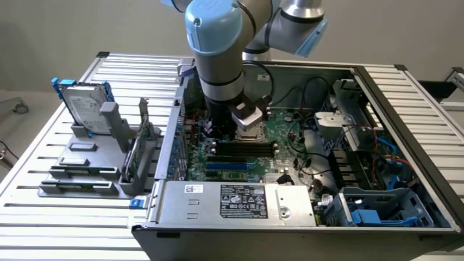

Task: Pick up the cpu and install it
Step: 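Install the first cpu locking lever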

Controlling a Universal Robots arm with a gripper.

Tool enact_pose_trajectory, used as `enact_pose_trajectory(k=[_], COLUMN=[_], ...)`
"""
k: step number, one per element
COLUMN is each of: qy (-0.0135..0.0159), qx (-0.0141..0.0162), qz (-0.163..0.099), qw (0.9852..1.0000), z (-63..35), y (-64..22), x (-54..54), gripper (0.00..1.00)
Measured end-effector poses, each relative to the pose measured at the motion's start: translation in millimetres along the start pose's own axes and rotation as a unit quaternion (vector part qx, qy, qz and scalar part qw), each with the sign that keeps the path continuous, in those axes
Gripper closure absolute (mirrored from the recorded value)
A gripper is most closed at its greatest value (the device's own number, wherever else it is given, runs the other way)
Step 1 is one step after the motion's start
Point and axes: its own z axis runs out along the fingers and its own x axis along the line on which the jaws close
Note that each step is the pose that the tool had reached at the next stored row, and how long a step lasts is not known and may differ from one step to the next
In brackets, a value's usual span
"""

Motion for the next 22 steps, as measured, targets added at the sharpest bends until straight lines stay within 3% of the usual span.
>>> enact_pose_trajectory(k=[10,22], qy=[-0.0046,-0.0064], qx=[0.0013,0.0006], qz=[0.005,0.008], qw=[1.0,1.0], z=[2.7,6.6], y=[-1.6,-2.9], x=[0.7,1.1], gripper=[0.89,0.89])
